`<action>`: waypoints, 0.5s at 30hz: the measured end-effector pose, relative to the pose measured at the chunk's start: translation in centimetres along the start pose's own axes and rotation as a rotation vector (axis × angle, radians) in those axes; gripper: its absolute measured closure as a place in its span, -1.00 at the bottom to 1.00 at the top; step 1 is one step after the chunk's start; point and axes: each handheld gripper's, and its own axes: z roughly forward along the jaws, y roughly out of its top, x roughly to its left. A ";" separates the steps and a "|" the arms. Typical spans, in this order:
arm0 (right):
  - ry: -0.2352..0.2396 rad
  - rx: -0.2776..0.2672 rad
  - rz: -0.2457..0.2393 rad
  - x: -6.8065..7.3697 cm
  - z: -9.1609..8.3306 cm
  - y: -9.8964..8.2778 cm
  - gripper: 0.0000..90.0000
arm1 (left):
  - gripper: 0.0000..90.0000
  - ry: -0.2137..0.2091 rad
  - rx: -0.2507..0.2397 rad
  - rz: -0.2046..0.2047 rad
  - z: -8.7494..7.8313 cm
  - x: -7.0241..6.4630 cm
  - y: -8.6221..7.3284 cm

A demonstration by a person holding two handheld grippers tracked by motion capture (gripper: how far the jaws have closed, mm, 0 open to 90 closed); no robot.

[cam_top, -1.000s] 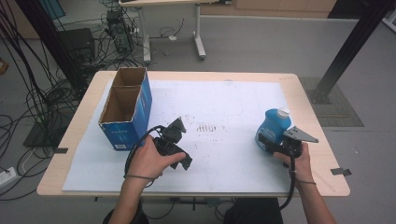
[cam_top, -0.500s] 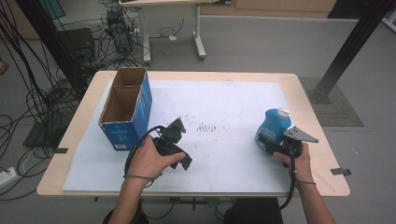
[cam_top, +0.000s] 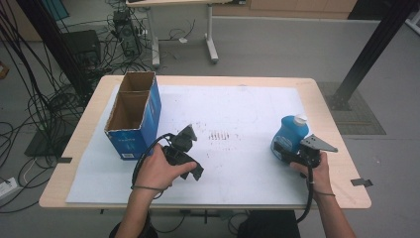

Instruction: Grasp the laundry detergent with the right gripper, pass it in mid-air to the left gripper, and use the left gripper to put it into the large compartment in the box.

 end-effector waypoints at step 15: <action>-0.004 -0.003 -0.005 0.1 0.0 0.0 -0.11 | -0.76 0.000 0.000 0.000 0.0 0.0 0.0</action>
